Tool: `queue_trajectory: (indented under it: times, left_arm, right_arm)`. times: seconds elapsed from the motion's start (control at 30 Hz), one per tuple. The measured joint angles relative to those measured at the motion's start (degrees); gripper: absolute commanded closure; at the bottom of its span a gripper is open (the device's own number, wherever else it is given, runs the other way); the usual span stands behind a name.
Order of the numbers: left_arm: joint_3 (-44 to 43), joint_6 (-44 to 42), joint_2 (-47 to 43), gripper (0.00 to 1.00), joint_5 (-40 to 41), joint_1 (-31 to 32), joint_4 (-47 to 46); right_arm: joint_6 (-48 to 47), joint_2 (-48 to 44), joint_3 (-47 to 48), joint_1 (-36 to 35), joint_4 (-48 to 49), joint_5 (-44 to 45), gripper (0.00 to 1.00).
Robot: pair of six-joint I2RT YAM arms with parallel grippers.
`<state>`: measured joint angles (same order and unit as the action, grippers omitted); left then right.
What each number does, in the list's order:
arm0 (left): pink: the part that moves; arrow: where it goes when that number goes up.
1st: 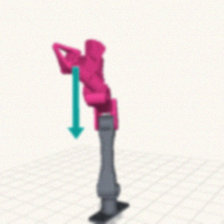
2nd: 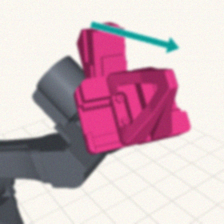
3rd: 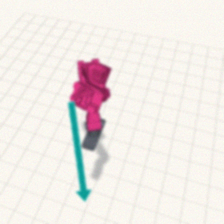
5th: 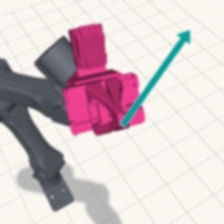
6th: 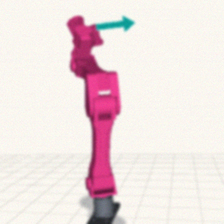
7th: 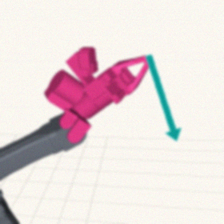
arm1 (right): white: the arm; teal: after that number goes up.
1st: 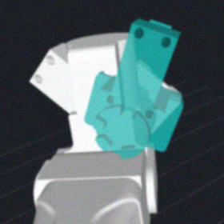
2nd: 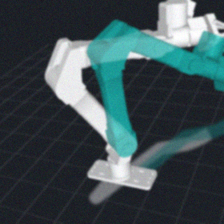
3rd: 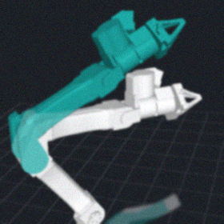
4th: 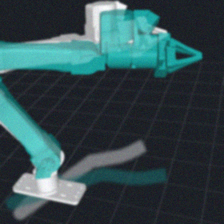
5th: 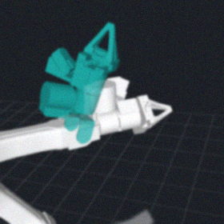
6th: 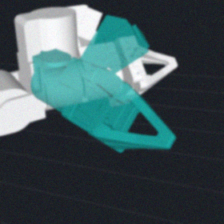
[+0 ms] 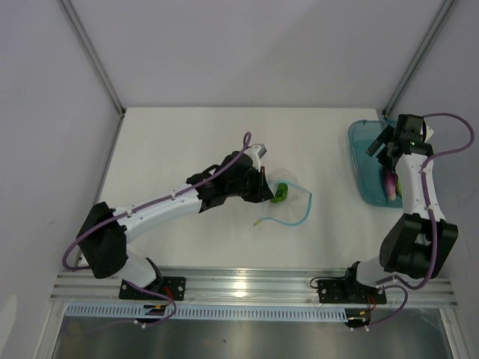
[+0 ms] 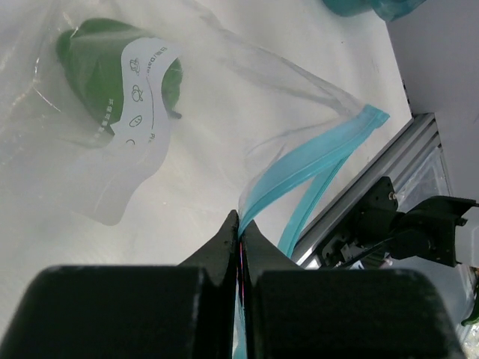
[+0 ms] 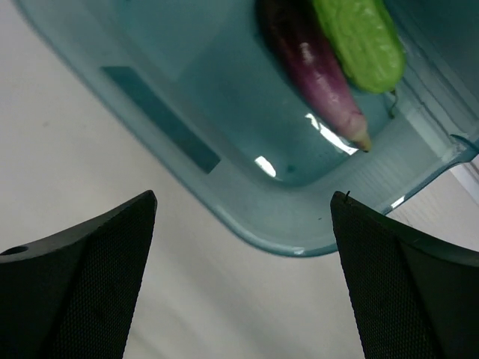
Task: Place the food in the zip-top bag and seal the zipper
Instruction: Pick up the fake vegetable from the bin.
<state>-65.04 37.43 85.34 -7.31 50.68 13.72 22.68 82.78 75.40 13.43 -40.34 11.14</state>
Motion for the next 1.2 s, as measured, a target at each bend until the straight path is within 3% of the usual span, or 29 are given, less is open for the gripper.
queue_trajectory:
  times: [0.23,0.57,0.8,1.2]
  left_arm:
    - [4.98,-0.39,-1.86,0.99,-0.55,0.0,-2.47]
    - [5.86,0.13,-2.8,0.99,-2.54,0.0,-3.32]
    - [5.57,0.63,-1.84,0.99,-4.61,0.0,-3.08]
    - [3.19,1.2,-0.31,1.0,-5.62,0.0,-1.53]
  right_arm:
    - [-0.44,10.56,1.03,3.87,1.88,5.01,0.01]
    - [-0.83,19.12,1.11,7.17,6.56,4.0,0.02]
    - [-0.72,22.75,1.11,9.22,8.92,3.06,0.03]
    - [-1.79,26.12,0.79,9.6,13.07,-0.72,0.13]
